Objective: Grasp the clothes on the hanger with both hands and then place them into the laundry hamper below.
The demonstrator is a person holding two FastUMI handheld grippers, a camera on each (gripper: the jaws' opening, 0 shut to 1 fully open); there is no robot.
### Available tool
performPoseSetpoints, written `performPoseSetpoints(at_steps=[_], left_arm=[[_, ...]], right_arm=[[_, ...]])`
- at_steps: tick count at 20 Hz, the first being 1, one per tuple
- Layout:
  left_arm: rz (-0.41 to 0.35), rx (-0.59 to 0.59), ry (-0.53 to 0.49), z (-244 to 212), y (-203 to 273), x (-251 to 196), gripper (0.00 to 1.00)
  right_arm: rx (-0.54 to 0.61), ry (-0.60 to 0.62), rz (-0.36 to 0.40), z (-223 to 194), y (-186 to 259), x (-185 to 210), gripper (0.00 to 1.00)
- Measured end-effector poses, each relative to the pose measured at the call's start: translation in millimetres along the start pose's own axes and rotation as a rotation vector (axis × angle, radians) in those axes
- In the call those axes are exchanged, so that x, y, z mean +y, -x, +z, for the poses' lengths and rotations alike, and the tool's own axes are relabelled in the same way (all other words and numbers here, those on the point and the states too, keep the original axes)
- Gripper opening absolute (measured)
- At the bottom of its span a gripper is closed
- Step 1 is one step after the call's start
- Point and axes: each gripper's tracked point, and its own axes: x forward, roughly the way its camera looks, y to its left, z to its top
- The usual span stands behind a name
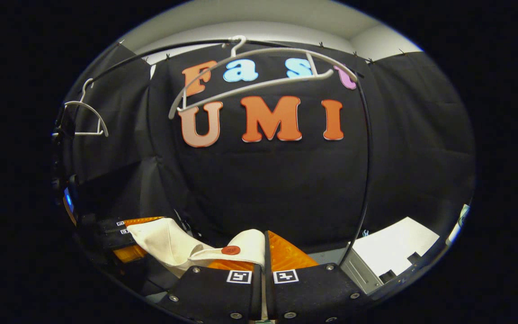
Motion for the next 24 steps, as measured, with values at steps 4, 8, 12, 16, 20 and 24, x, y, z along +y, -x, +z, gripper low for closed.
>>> performPoseSetpoints(at_steps=[4,8,12,16,20,24], left_arm=[[-0.018,0.160,0.074,-61,0,0,0.12],[-0.018,0.313,0.180,-106,2,2,0.12],[0.013,0.406,0.230,-143,4,9,0.12],[0.036,0.480,0.273,-160,7,7,0.12],[0.063,0.567,0.306,-190,14,12,0.13],[0.066,0.605,0.334,-198,23,27,0.36]], right_arm=[[0.144,-0.034,-0.021,-59,-13,2,0.03],[0.259,-0.084,-0.035,-101,-21,4,0.04],[0.336,-0.095,-0.042,-128,-28,4,0.05],[0.431,-0.111,-0.048,-156,-28,4,0.11],[0.473,-0.153,-0.034,-169,-26,9,0.17],[0.490,-0.149,-0.032,-180,-25,9,0.36]])
